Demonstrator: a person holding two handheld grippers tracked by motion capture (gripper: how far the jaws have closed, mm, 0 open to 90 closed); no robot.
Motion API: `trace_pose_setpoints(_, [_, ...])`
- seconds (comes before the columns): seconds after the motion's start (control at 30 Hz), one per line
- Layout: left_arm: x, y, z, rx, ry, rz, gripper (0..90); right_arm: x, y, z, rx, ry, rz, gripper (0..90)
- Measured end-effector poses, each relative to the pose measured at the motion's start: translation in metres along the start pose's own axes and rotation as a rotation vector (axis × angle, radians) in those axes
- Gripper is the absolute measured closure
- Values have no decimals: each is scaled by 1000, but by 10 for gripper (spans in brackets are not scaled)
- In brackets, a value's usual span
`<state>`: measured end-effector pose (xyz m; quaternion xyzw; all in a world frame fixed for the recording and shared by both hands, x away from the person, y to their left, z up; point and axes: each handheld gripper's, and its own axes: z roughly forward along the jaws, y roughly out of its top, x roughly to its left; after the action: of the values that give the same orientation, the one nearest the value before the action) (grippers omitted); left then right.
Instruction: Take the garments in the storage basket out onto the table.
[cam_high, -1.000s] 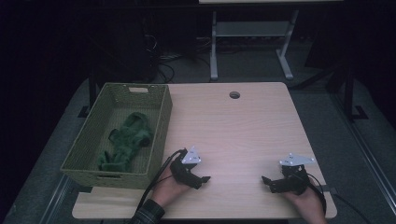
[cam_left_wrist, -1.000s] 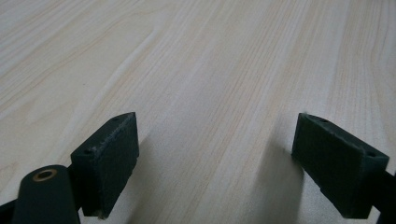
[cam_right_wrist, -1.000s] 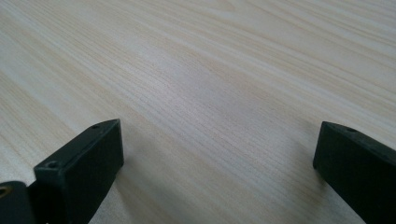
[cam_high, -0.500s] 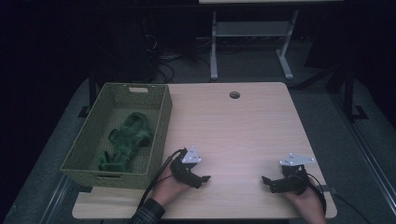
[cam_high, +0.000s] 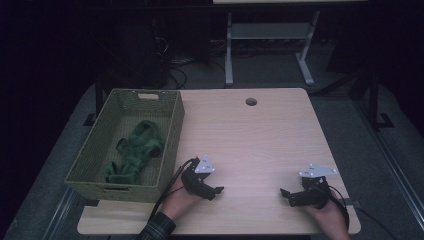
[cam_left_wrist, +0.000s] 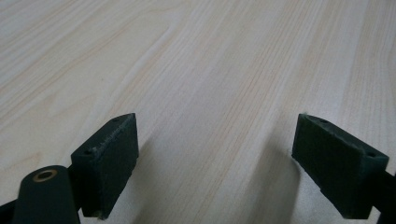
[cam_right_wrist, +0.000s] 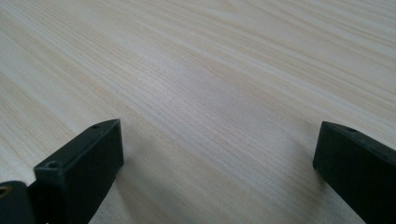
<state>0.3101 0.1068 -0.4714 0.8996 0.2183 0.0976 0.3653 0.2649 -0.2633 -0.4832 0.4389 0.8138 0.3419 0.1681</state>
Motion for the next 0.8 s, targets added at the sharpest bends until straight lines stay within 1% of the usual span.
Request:
trace_pose_setpoints(0.1, [0,2,-2,7,4,7,141,0,0,0,0,0,0,14])
trace_pose_setpoints(0.17, [-1,3,-3,1,-2,-3,142,0,0,0,2,1,4,14])
trace_pose_setpoints(0.33, [-2,6,-7,3,0,2,142,0,0,0,2,1,4,14])
trace_pose_setpoints(0.47, [-1,9,-11,-6,-7,-3,142,0,0,0,2,1,4,14])
trace_pose_setpoints(0.63, [-2,12,-13,1,-11,9,142,0,0,0,2,1,3,13])
trace_pose_setpoints(0.73, [-2,13,-15,0,-20,2,142,0,0,0,2,1,3,14])
trace_pose_setpoints(0.8, [-2,14,-16,7,-20,6,142,0,0,0,2,1,4,14])
